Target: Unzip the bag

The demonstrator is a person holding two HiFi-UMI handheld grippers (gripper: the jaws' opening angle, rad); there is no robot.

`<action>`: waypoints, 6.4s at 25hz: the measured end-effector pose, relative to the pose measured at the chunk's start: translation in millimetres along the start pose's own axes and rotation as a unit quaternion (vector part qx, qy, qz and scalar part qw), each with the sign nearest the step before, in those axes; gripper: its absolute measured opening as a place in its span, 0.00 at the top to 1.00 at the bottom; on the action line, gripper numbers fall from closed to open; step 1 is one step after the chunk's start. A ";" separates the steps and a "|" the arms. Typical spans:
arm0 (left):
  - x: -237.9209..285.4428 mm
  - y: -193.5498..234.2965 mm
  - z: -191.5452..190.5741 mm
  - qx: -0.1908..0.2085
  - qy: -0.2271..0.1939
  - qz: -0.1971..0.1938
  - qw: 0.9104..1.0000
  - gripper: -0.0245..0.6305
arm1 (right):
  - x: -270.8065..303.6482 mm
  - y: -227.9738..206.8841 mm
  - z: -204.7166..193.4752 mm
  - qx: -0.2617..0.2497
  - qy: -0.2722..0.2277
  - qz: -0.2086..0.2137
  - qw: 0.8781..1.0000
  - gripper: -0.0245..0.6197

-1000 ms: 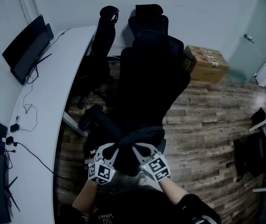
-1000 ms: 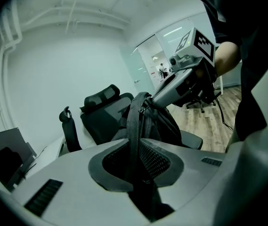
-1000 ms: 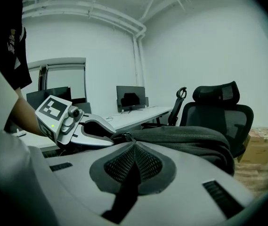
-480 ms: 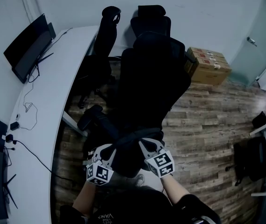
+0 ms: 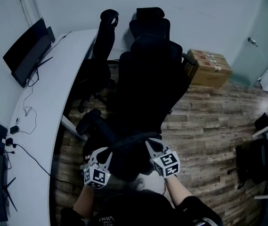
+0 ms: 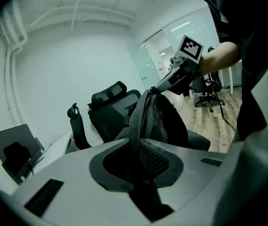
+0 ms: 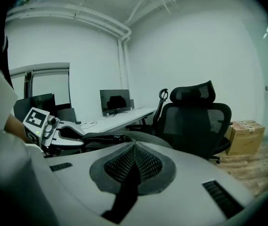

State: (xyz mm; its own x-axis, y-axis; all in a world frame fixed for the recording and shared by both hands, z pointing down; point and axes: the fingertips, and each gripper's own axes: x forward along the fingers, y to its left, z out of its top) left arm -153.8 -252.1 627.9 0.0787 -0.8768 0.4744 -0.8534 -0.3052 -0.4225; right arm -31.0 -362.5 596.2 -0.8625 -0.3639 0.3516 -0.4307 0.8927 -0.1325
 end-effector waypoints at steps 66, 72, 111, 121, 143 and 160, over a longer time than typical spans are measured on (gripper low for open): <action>-10.2 0.0 -1.2 -0.098 0.034 -0.050 0.993 0.83 | -71.6 -49.9 -48.6 0.192 0.025 -0.134 0.972 0.89; -22.1 -2.4 0.9 -0.109 0.014 -0.079 0.991 0.72 | -90.7 -19.3 -34.0 0.195 -0.006 -0.151 0.969 0.89; -242.7 6.0 -25.5 -0.114 -0.193 -0.140 0.964 0.80 | -142.1 254.9 -25.9 0.132 -0.109 -0.241 0.955 0.80; -280.8 5.2 -44.2 -0.122 -0.212 -0.138 0.960 0.91 | -140.3 296.7 -36.2 0.116 -0.105 -0.244 0.957 0.86; -306.3 -18.0 -53.7 -0.128 -0.214 -0.144 0.958 0.93 | -152.2 328.7 -47.3 0.086 -0.085 -0.232 0.965 0.90; -309.3 -36.3 -51.9 -0.122 -0.207 -0.155 0.958 0.93 | -161.7 333.7 -53.4 0.089 -0.082 -0.223 0.967 0.90</action>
